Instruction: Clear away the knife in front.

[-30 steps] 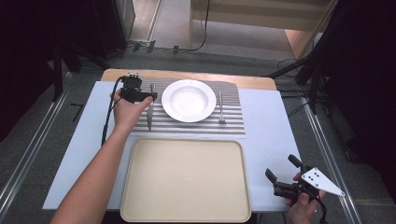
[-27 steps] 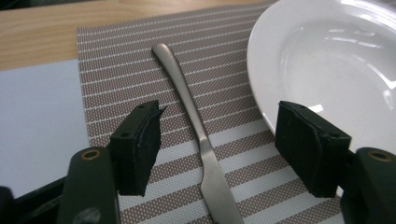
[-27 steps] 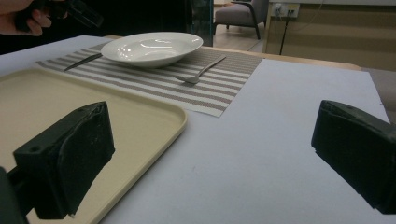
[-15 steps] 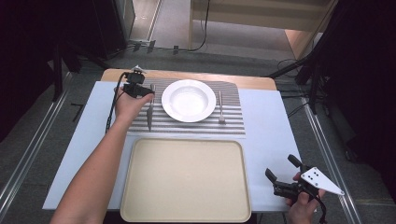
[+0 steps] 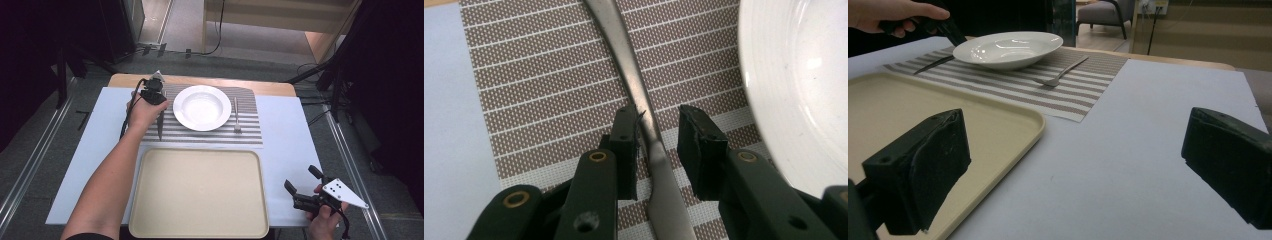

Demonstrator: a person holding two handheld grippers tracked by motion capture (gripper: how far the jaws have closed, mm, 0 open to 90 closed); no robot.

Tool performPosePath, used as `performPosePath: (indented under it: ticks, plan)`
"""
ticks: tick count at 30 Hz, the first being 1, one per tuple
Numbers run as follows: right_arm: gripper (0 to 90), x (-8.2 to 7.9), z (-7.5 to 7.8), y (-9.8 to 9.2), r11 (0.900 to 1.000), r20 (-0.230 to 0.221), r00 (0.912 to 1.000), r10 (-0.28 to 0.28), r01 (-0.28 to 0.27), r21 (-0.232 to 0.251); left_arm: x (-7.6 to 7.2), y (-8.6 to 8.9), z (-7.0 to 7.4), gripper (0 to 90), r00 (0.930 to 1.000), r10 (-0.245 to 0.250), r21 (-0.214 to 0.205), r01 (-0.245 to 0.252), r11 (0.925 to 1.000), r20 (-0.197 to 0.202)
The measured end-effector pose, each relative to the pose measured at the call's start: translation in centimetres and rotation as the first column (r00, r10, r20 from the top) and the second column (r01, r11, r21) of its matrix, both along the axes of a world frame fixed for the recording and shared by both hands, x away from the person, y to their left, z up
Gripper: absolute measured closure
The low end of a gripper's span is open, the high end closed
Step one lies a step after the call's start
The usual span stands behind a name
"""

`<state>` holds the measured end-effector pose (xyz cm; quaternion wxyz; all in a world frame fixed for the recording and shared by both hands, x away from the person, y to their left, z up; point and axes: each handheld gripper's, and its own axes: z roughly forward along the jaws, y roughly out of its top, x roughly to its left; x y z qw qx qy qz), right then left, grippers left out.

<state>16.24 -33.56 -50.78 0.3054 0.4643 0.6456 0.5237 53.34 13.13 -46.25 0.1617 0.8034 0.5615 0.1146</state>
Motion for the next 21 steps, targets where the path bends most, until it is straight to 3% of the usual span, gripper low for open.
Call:
performPosePath:
  ticks: [3,13,15,16,20,21]
  plan:
    - [0.0,0.0,0.0,0.0,1.0,-0.003,1.0,0.001,-0.001,0.004,0.2,-0.2,-0.3,72.6,1.0,-0.003,0.032,0.003,0.9995,-0.008]
    - [0.0,0.1,-0.1,0.0,1.0,-0.006,1.0,0.002,-0.002,0.005,0.7,0.0,-0.9,75.0,0.9989,0.017,0.002,-0.017,0.9998,-0.044]
    - [0.0,0.1,-0.1,0.0,1.0,-0.007,1.0,0.003,-0.003,0.006,0.7,-0.1,-0.8,76.9,0.9978,0.037,0.015,-0.036,0.9992,-0.056]
    - [0.0,0.2,-0.1,0.0,1.0,-0.009,1.0,0.003,-0.003,0.003,0.7,0.0,-0.7,78.1,0.9973,0.045,0.046,-0.042,0.998,-0.058]
    - [0.0,0.2,-0.2,0.0,1.0,-0.009,1.0,0.005,-0.005,-0.001,0.7,0.7,-0.5,79.2,0.9944,0.052,0.036,-0.049,0.9982,-0.092]
    - [0.0,0.3,-0.2,0.0,1.0,-0.01,0.9999,0.005,-0.005,-0.001,0.7,1.1,-0.4,79.3,0.9913,0.05,0.037,-0.046,0.9982,-0.121]
